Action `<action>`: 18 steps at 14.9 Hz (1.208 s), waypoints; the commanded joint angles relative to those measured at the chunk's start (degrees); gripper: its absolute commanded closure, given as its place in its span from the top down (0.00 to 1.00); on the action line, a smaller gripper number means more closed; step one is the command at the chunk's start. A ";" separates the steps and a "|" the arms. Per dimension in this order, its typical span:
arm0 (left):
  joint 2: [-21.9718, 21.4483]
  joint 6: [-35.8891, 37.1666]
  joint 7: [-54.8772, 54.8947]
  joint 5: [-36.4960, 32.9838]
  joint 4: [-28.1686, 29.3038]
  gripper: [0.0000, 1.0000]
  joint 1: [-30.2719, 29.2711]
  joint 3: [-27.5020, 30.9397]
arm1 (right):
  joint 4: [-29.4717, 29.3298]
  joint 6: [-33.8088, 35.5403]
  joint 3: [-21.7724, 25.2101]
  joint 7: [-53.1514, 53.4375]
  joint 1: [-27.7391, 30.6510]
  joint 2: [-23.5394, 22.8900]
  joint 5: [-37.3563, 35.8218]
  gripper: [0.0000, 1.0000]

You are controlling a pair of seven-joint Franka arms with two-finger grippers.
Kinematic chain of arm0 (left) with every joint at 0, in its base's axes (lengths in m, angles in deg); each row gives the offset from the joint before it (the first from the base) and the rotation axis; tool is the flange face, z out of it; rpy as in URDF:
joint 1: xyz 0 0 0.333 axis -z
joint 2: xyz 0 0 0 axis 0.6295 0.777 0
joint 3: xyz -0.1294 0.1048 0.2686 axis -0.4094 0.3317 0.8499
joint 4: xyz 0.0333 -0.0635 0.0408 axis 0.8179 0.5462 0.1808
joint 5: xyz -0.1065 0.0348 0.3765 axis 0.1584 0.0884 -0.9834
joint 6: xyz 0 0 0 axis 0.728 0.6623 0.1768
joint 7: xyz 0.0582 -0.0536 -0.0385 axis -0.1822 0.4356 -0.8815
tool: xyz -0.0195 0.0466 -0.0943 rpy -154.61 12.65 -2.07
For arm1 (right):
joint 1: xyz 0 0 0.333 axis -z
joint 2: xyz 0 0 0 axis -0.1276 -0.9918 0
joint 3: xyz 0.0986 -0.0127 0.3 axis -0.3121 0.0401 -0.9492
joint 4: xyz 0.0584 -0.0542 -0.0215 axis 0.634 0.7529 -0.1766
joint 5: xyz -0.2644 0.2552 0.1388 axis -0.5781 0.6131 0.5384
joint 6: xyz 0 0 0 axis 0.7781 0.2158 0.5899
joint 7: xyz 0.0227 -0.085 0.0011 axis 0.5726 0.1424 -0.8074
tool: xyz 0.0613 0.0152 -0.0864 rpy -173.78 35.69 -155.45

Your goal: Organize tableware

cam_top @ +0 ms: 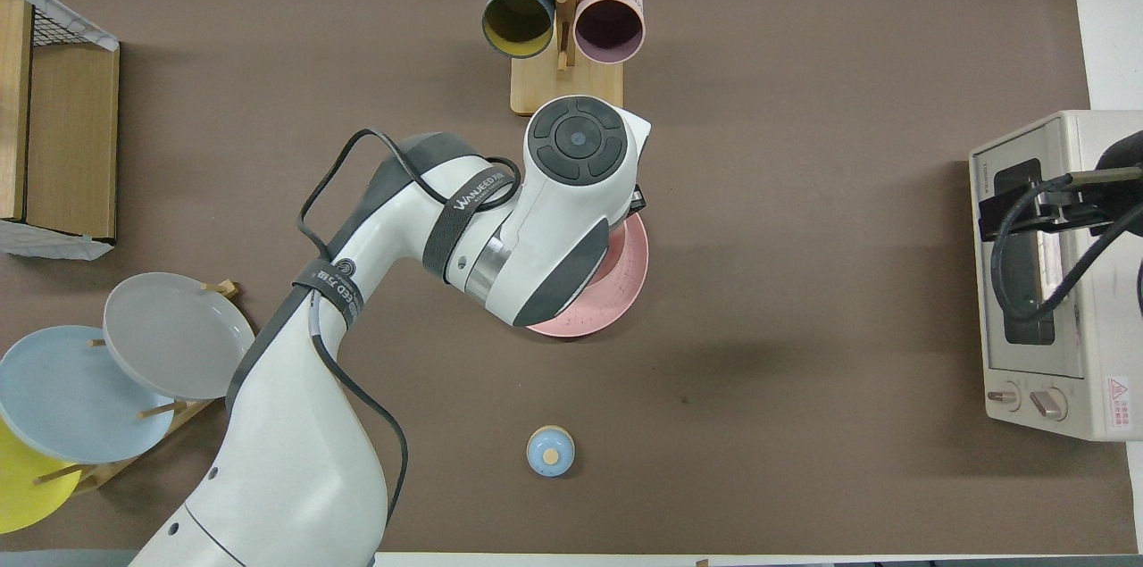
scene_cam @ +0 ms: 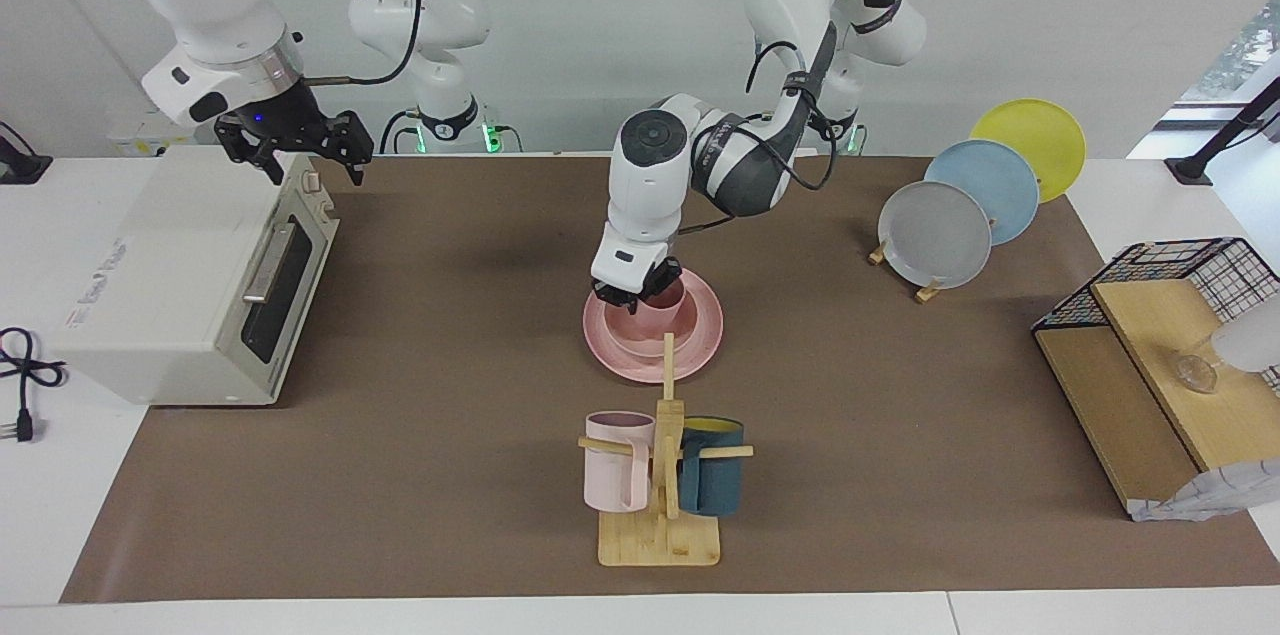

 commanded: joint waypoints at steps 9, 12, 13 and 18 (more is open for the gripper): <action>-11.04 9.26 4.94 -1.03 0.73 1.00 -5.79 1.25 | -3.55 3.56 0.43 0.58 0.01 -4.17 1.72 1.00; -17.55 17.00 15.19 -0.85 0.55 1.00 -13.25 1.25 | -3.55 3.82 0.87 0.40 -0.61 -3.91 1.72 1.00; -20.18 20.07 21.42 -0.77 0.81 1.00 -17.19 1.25 | -3.63 3.82 1.30 0.23 -0.70 -3.90 1.72 1.00; -28.45 26.09 45.71 -0.85 7.37 1.00 -31.19 1.42 | -3.55 3.65 1.31 0.05 -0.61 -3.03 1.81 1.00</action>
